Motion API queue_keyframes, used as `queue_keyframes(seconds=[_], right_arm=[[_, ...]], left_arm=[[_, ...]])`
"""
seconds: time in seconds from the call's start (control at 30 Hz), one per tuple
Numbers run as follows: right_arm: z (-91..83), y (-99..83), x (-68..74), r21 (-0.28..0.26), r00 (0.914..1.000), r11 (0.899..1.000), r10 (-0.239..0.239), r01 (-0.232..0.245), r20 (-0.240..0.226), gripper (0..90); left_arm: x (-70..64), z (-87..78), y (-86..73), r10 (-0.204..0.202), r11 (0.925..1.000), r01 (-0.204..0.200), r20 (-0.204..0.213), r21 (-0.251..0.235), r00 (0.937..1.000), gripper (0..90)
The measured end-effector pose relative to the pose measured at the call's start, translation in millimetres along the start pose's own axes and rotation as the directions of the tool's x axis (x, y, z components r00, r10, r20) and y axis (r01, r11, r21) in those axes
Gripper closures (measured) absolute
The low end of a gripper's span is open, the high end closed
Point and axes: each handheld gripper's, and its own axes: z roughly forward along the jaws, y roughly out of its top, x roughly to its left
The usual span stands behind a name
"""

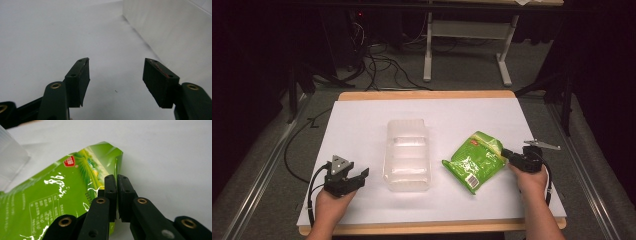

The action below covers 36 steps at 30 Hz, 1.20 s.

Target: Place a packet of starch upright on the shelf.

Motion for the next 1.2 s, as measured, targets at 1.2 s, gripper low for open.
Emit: queue_keyframes(seconds=[1.2], right_arm=[[-82.1, 45.6, 74.1, -0.446, 0.9742, 0.871, -0.226, 0.207, 0.011, 90.0]], left_arm=[[-0.6, -3.3, 0.9, 0.012, 0.9995, -0.012, 0.007, -0.03, 0.9999, 38.5]])
